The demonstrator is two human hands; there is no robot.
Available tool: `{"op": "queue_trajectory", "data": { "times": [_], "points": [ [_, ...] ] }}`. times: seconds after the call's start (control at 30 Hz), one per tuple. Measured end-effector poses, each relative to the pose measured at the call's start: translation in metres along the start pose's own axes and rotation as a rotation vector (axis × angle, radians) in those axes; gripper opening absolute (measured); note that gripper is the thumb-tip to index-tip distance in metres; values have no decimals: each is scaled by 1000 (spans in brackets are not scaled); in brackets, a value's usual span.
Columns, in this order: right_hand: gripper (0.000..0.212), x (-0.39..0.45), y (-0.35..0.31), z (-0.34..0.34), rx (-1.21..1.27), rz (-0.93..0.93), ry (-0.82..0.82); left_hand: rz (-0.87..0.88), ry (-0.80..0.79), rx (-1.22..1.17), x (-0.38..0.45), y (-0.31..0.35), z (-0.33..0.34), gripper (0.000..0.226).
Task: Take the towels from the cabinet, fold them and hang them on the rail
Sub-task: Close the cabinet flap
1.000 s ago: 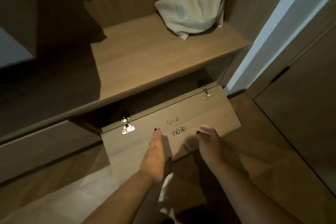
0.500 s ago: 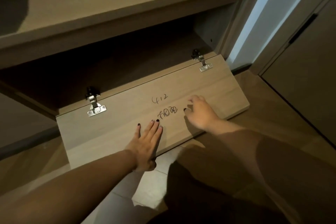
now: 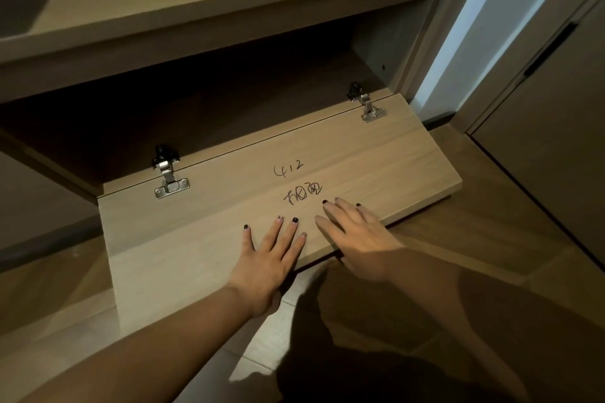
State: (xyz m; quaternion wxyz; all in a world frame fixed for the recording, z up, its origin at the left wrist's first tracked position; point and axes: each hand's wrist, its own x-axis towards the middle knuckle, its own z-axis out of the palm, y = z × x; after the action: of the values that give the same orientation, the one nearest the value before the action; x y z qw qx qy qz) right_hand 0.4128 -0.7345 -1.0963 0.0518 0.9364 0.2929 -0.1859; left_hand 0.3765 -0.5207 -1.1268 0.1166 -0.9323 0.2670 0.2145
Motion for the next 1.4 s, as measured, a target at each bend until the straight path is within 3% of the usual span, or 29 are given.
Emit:
{"op": "queue_trajectory", "data": {
  "times": [0.07,0.2,0.37,0.47,0.57,0.67,0.77,0.87,1.0,1.13,1.4],
  "points": [
    [89,0,-3,3,-28,-20,8,-31,33,-84,-11,-1,-8,102],
    [99,5,-3,-3,-114,-81,212,-78,207,-256,-39,-10,-46,92],
    [72,20,11,-68,58,-191,577,-141,452,-415,-68,-36,-95,75],
    [51,30,19,-108,195,-137,738,-218,623,-400,-74,-57,-121,68],
    [43,44,23,-124,146,-180,802,-208,672,-326,-76,-82,-128,66],
    [61,54,26,-137,101,-145,901,-193,830,-123,-70,-97,-122,56],
    [119,68,25,-164,-22,-19,870,-325,974,0,-63,-114,-133,71],
    [142,84,27,-198,-133,10,745,-496,932,-13,-57,-133,-153,98],
    [140,105,31,-223,-190,32,677,-576,928,7,-50,-157,-168,106],
    [135,119,34,-226,-210,41,766,-584,919,25,-39,-170,-171,102],
    [114,133,30,-215,26,45,1013,-574,1206,-42,-15,-180,-166,85]
  ]
}}
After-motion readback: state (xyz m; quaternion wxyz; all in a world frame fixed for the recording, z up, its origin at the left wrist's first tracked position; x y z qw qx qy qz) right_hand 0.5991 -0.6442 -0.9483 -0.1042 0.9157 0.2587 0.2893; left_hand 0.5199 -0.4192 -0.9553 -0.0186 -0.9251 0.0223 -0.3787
